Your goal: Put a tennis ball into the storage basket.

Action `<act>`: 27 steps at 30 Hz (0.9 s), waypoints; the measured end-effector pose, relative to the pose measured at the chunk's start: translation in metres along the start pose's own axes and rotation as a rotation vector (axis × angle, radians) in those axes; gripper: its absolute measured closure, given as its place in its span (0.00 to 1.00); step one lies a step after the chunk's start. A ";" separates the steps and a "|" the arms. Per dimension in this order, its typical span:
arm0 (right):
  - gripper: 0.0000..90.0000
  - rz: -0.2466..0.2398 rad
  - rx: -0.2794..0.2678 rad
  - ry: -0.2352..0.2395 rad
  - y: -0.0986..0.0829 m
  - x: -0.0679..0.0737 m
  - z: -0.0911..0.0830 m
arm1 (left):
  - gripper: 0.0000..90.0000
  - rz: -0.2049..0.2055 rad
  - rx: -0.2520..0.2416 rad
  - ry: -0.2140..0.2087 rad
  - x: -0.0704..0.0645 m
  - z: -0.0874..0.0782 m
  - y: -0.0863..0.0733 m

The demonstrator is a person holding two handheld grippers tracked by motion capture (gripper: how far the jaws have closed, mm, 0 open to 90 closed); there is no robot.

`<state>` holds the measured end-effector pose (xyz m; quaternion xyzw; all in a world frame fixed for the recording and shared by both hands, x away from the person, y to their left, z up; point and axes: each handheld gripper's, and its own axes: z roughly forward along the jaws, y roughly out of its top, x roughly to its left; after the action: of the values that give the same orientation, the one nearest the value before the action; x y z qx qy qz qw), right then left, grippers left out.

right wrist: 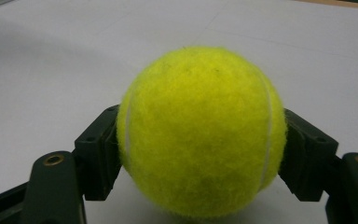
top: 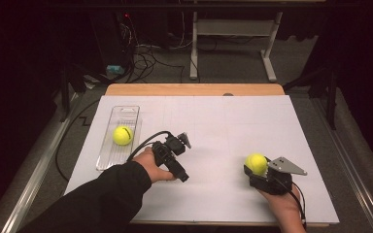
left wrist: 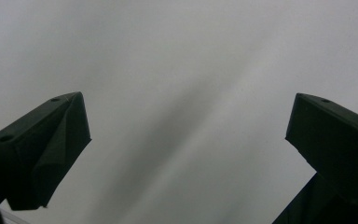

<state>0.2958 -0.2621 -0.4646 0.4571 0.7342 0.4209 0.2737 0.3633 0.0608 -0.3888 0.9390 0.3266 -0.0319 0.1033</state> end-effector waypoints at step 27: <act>0.30 -0.086 -0.044 0.178 0.012 0.066 0.015 | 0.00 -0.024 -0.032 0.009 0.006 -0.013 -0.004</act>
<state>0.2846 -0.1946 -0.4633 0.3799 0.7649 0.4640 0.2350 0.3653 0.0703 -0.3780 0.9333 0.3389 -0.0236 0.1166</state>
